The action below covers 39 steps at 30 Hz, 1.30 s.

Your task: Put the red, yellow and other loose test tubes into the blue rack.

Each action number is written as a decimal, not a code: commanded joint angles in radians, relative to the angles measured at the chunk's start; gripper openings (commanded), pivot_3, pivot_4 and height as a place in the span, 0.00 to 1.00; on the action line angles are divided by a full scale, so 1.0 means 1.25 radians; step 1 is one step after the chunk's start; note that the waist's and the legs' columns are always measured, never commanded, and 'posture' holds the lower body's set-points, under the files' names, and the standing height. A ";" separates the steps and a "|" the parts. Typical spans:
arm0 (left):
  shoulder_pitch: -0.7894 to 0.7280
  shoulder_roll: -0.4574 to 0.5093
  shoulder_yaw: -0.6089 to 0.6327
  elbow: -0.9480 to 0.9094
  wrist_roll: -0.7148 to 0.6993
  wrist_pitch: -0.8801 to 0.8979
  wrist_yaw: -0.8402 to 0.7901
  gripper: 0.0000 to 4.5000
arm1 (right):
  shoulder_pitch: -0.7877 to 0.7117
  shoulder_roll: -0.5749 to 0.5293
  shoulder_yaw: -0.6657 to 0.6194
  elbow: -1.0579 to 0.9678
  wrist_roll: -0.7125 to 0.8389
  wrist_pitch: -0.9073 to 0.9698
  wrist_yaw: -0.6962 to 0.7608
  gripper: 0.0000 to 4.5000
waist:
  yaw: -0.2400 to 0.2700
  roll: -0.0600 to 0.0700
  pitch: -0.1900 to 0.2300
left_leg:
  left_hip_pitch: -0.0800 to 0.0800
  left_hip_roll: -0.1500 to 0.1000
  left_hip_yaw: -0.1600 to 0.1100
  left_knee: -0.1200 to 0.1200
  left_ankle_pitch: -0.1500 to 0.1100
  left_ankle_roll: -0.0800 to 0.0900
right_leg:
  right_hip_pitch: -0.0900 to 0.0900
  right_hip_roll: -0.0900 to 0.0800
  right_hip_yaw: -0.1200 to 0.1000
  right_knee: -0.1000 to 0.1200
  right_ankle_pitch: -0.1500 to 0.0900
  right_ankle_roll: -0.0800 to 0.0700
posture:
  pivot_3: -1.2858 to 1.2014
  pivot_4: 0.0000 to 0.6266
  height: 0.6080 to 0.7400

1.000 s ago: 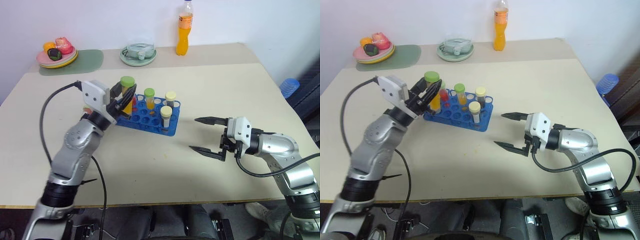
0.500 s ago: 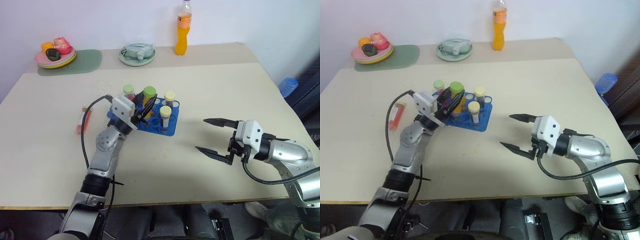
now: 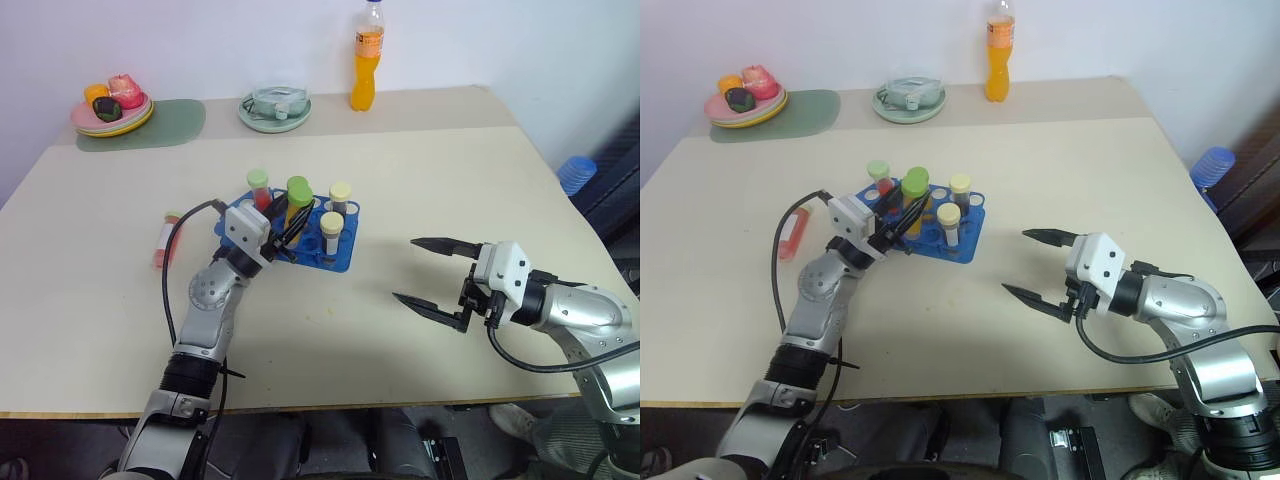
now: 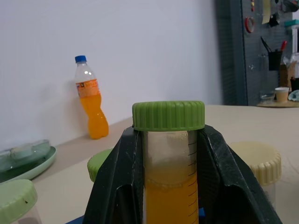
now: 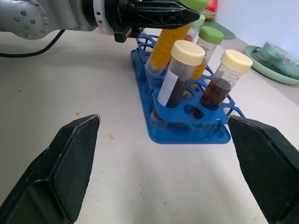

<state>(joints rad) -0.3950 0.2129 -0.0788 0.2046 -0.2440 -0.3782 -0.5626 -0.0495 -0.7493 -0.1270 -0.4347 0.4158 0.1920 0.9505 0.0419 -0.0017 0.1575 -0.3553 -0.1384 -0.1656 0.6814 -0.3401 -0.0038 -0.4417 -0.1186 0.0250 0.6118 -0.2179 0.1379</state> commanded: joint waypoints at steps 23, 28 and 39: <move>-0.025 -0.050 0.012 0.105 -0.012 -0.047 -0.090 0.22 | 0.074 -0.002 -0.073 -0.099 0.038 0.034 -0.043 1.00 | 0.005 0.000 0.000 | 0.000 0.000 -0.001 0.001 0.000 0.001 | 0.001 0.000 0.000 0.000 0.000 0.000 | 0.52 0.24 1.00; -0.024 -0.050 0.028 0.117 -0.016 -0.053 -0.093 0.22 | 0.112 -0.002 -0.098 -0.120 0.052 0.044 -0.057 1.00 | 0.008 0.000 0.000 | 0.000 0.000 -0.001 0.001 0.000 0.001 | 0.001 0.000 0.000 0.000 0.000 0.000 | 0.52 0.24 1.00; -0.011 -0.066 0.049 0.083 -0.112 0.051 -0.165 0.64 | 0.122 -0.001 -0.097 -0.130 0.054 0.049 -0.074 1.00 | 0.008 0.000 0.000 | 0.000 0.000 0.000 0.001 0.000 0.001 | 0.001 0.000 0.000 0.000 0.000 0.000 | 0.52 0.24 1.00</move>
<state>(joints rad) -0.4075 0.1344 -0.0101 0.3414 -0.3799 -0.3136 -0.7563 0.1102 -0.7491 -0.2278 -0.5561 0.4683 0.2570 0.8635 0.0522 -0.0021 0.1575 -0.3552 -0.1389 -0.1662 0.6824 -0.3406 -0.0028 -0.4405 -0.1187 0.0245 0.6115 -0.2178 0.1380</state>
